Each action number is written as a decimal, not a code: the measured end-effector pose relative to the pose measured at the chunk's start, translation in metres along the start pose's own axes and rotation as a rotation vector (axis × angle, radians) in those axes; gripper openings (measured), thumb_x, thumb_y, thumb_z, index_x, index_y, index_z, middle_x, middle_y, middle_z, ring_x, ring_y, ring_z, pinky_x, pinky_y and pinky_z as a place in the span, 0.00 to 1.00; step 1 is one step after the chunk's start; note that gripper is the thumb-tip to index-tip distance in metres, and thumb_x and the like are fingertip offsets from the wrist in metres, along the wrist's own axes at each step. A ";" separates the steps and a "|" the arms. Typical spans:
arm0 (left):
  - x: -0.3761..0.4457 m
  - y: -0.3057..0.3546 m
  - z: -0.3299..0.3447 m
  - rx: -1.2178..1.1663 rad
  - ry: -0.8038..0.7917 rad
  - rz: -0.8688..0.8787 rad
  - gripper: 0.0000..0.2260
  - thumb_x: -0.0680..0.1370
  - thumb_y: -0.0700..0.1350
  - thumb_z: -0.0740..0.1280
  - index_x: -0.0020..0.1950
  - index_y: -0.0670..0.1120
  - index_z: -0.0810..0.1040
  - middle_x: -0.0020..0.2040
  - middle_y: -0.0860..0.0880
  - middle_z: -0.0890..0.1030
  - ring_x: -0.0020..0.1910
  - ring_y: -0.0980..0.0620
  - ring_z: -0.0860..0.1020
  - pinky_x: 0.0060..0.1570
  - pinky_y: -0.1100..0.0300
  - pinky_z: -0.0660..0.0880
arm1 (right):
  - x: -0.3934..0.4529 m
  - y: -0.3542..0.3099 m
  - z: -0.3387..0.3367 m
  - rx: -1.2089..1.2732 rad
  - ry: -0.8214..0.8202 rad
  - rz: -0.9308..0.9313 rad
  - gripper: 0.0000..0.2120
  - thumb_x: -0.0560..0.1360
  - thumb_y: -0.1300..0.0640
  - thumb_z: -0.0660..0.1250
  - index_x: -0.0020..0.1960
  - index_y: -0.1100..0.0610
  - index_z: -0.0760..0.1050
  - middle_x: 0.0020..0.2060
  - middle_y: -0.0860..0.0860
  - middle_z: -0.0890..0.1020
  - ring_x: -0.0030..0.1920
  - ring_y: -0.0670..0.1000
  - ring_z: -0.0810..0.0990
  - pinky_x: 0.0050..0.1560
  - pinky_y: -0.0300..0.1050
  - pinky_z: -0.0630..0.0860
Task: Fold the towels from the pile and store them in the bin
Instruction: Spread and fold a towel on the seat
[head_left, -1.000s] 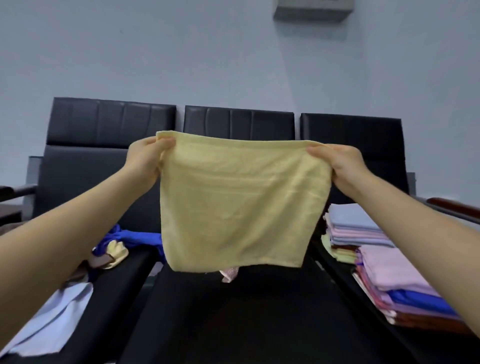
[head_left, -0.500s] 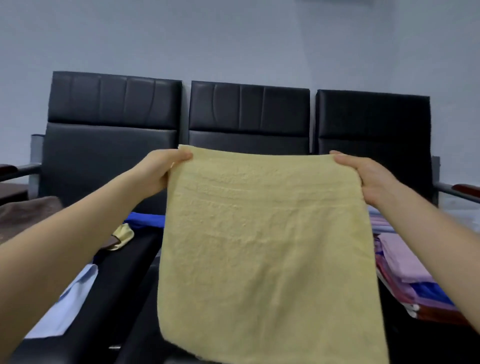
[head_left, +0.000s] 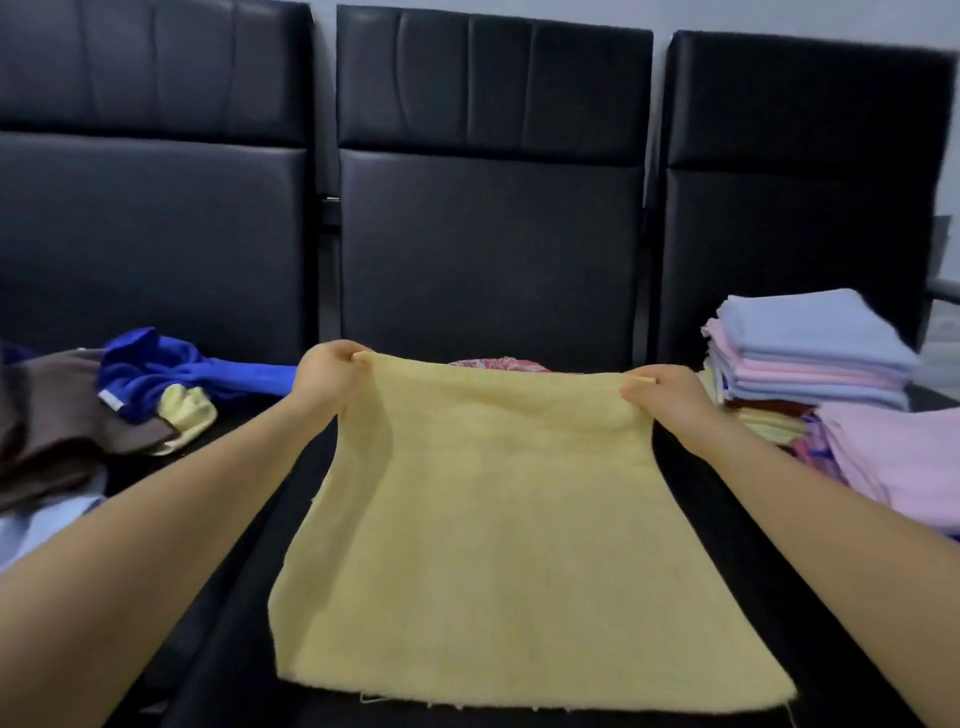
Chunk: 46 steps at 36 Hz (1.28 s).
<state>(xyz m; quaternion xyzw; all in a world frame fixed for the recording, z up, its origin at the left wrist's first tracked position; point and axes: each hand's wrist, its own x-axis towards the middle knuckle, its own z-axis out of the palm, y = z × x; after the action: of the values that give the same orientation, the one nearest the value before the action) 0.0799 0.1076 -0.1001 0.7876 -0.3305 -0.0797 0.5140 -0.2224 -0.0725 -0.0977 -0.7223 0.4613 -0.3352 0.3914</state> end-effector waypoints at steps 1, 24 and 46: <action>0.004 -0.003 0.004 0.011 0.013 0.006 0.12 0.79 0.38 0.58 0.49 0.49 0.80 0.43 0.53 0.79 0.42 0.54 0.76 0.39 0.60 0.74 | 0.004 0.003 0.005 -0.034 0.024 -0.021 0.10 0.73 0.66 0.64 0.41 0.57 0.82 0.40 0.55 0.83 0.43 0.51 0.78 0.41 0.44 0.73; -0.039 -0.036 -0.003 0.547 -0.341 -0.186 0.14 0.80 0.48 0.61 0.55 0.39 0.79 0.54 0.41 0.80 0.50 0.44 0.79 0.50 0.54 0.75 | -0.050 0.009 0.072 -0.328 -0.082 -0.162 0.14 0.77 0.58 0.63 0.62 0.51 0.76 0.56 0.51 0.77 0.51 0.51 0.76 0.45 0.43 0.71; -0.166 -0.042 -0.065 0.250 -0.425 -0.115 0.09 0.76 0.47 0.70 0.47 0.41 0.78 0.42 0.48 0.78 0.40 0.51 0.76 0.40 0.60 0.74 | -0.194 0.016 0.058 -0.616 -0.534 -0.589 0.15 0.81 0.52 0.61 0.66 0.49 0.74 0.61 0.45 0.72 0.63 0.46 0.67 0.66 0.43 0.64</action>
<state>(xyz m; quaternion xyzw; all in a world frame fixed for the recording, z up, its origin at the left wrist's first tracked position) 0.0011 0.2674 -0.1417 0.8281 -0.3930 -0.2310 0.3263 -0.2470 0.1183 -0.1626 -0.9643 0.1990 -0.0833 0.1532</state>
